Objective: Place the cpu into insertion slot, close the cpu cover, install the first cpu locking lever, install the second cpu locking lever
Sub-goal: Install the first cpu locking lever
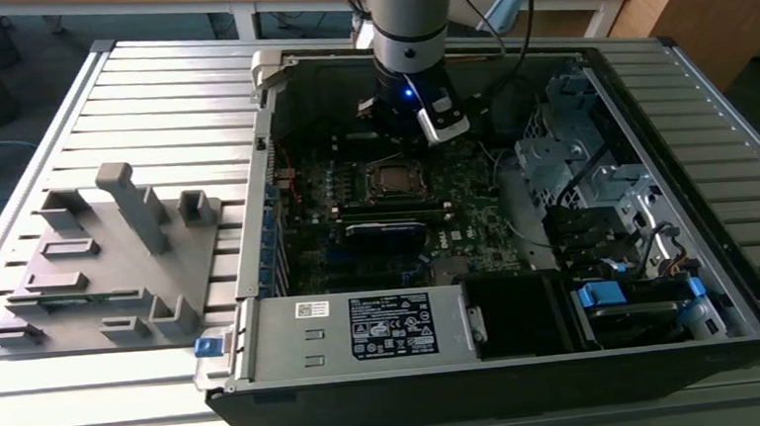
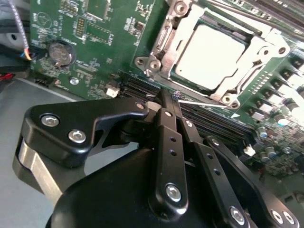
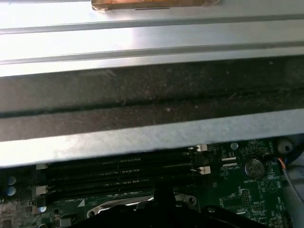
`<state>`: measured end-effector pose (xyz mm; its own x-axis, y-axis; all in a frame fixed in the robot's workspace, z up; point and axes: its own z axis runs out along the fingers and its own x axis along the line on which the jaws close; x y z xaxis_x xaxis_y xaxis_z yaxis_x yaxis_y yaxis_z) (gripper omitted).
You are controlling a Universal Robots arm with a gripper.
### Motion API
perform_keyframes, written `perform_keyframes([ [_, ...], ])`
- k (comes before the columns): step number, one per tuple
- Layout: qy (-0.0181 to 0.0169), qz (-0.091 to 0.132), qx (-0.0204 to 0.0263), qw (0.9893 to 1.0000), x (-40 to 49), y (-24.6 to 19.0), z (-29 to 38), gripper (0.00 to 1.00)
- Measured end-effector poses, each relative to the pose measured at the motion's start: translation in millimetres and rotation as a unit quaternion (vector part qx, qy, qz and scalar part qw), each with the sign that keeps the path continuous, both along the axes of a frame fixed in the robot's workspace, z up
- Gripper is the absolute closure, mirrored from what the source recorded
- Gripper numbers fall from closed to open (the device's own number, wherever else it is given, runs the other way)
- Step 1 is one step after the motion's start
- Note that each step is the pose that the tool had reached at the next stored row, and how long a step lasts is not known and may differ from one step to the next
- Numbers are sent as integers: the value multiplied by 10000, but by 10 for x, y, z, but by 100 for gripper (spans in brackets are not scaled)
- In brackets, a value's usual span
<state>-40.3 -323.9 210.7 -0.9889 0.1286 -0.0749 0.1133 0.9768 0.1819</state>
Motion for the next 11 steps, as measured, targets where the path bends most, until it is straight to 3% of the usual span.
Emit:
perform_keyframes([
  [2,-8,1,4,10000,-2,-1,0,90],
  [3,-12,1,36,10000,-4,-5,0,90],
  [5,-20,0,192,9998,-8,-16,0,90],
  [7,-31,1,281,9996,-11,-30,0,90],
  [11,-41,2,325,9995,-13,-47,0,90],
])
